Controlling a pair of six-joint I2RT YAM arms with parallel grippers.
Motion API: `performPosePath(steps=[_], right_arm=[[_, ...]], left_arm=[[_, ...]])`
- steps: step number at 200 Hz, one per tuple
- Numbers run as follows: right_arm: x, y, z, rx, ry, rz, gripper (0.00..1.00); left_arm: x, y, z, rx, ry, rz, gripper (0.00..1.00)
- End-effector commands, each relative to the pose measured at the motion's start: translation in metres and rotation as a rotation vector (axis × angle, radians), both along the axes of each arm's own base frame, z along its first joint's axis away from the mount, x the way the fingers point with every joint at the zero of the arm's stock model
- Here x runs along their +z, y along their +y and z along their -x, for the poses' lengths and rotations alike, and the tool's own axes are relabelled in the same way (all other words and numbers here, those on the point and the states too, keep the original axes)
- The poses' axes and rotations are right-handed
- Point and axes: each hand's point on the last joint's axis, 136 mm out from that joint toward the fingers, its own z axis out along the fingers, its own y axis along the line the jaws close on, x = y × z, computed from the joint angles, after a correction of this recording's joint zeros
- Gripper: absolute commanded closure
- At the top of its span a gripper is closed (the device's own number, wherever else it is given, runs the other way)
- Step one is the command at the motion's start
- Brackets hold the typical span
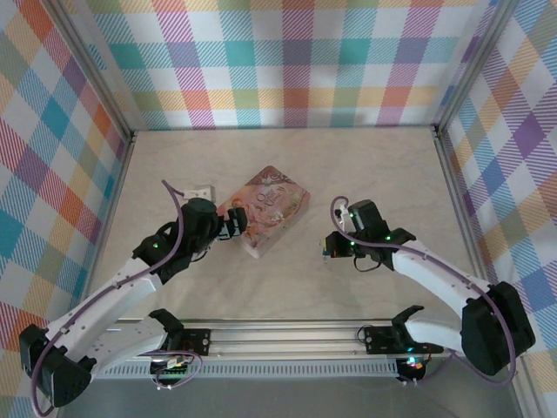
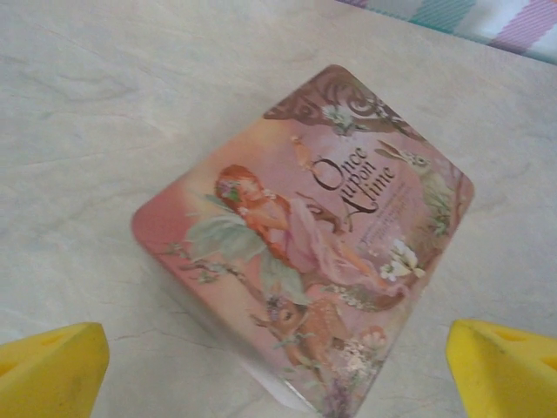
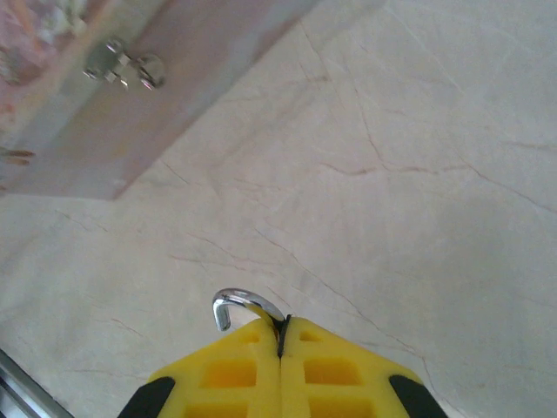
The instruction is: Unlock a padlock with a key
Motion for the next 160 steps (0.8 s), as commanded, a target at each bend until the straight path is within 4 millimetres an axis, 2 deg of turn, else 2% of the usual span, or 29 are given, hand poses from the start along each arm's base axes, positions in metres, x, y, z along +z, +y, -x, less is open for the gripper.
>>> performPosePath(steps=[1, 56, 160], right_arm=[[-0.018, -0.009, 0.013, 0.02, 0.108, 0.088, 1.0], [-0.044, -0.005, 0.009, 0.033, 0.2, 0.136, 1.0], [-0.077, 0.001, -0.004, 0.051, 0.245, 0.177, 1.0]], left_arm=[[-0.002, 0.019, 0.001, 0.069, -0.012, -0.037, 0.01], [-0.003, 0.02, 0.001, 0.069, -0.006, -0.042, 0.0], [-0.013, 0.018, 0.003, 0.056, 0.035, -0.064, 0.0]])
